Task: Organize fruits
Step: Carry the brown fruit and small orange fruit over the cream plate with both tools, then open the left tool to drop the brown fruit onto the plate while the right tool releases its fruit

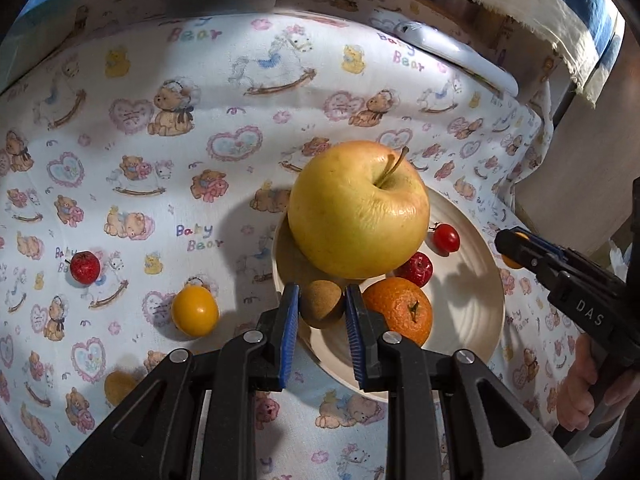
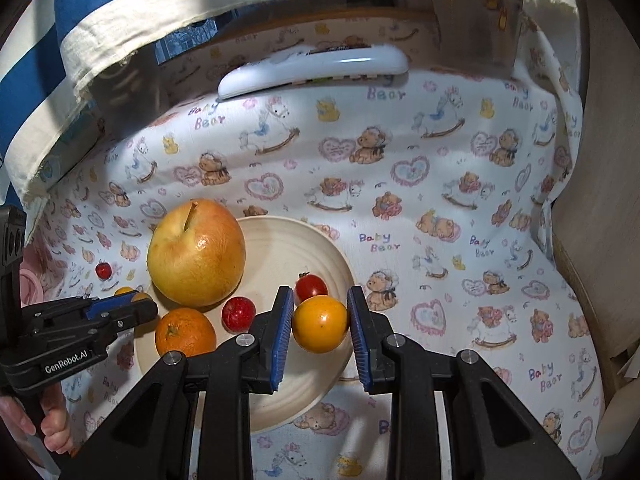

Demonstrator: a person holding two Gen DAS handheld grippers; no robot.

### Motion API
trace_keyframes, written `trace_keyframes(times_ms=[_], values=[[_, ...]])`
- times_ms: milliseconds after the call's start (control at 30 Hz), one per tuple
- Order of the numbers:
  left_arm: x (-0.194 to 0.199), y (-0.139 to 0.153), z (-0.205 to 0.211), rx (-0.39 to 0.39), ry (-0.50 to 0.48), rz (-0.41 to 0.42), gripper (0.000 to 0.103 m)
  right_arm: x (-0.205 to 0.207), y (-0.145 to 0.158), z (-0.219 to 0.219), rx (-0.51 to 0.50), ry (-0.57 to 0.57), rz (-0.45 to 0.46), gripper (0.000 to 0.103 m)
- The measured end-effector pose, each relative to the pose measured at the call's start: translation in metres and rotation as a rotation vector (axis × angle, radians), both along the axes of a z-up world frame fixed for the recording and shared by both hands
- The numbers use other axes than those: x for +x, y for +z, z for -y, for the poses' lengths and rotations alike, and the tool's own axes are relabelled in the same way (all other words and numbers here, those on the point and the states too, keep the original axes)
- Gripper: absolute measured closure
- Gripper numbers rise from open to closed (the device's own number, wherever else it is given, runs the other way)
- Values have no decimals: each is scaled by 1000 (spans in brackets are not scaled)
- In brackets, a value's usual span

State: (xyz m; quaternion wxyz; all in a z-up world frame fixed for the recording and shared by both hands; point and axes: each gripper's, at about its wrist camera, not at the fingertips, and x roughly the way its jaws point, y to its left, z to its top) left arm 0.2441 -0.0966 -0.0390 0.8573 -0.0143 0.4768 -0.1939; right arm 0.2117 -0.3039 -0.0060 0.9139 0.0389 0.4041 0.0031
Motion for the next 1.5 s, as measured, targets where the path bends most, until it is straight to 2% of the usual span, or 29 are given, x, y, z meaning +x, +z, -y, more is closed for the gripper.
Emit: trace_keyframes(times_ms=[333,567,967,1233,1500], values=[[-2,0,6,44,-38,13,81,5,-10,0,-32,-6,-30,74],[0,-2,4,2,-53,-7,81,9,-15,0,-45,-14,-54,74],[-4,0,4,26,-59,10,80,12,-17,1,-57,-21,-68,74],[-9,6,7,72,-48,53,71,11,-17,1,-59,-23,-64,74],[-11,14,-2,67,-17,95,66,11,-17,2,-61,-22,-62,74]])
